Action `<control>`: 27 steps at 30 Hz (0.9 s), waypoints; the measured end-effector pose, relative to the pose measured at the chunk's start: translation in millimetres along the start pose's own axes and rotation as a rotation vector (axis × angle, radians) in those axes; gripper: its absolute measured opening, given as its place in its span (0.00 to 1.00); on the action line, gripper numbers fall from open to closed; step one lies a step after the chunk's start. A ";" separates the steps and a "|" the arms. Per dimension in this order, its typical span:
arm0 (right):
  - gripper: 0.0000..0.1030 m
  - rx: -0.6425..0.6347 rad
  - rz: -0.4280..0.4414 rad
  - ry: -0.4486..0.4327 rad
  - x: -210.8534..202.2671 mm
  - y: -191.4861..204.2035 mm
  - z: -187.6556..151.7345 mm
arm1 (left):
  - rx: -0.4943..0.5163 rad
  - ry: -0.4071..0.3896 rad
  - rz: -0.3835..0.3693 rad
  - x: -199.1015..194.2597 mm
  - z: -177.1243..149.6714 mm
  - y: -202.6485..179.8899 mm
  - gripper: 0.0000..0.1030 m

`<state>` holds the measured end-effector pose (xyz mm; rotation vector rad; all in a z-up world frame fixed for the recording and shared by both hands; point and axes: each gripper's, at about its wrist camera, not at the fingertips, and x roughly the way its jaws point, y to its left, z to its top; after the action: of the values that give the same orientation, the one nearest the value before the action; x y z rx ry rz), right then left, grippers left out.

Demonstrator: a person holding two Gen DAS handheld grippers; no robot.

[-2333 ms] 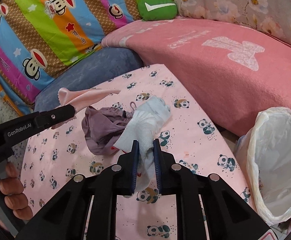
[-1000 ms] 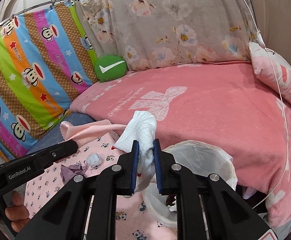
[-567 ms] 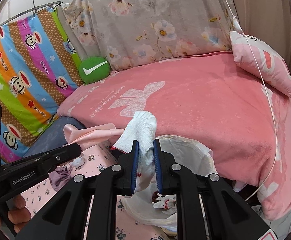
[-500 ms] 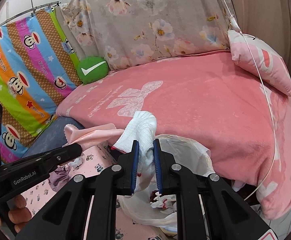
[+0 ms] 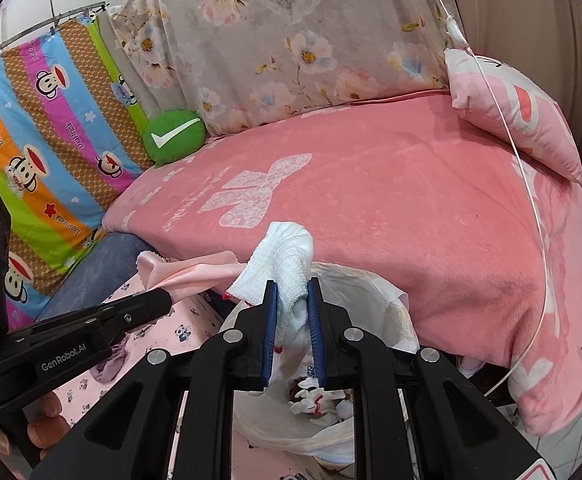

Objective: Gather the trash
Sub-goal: 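Open both tools to drop the pink cloth and white sock into the bin, then move both open tools back over the purple cloth and blue sock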

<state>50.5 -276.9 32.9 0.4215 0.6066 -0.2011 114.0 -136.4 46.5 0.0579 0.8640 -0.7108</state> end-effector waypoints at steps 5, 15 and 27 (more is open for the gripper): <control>0.23 0.000 -0.001 -0.010 -0.2 0.5 -2.4 | -0.039 -0.002 0.025 -0.1 -3.2 4.5 0.52; 0.26 -0.006 0.002 -0.009 -1.0 5.3 -3.8 | -0.048 -0.032 0.043 -8.7 -3.2 10.9 0.53; 0.27 -0.040 0.027 0.006 2.4 21.3 -7.6 | -0.089 -0.044 0.059 -19.1 -9.1 29.3 0.53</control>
<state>55.1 -254.6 32.7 0.3917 0.6098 -0.1621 116.8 -100.4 47.4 -0.0114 0.8476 -0.6161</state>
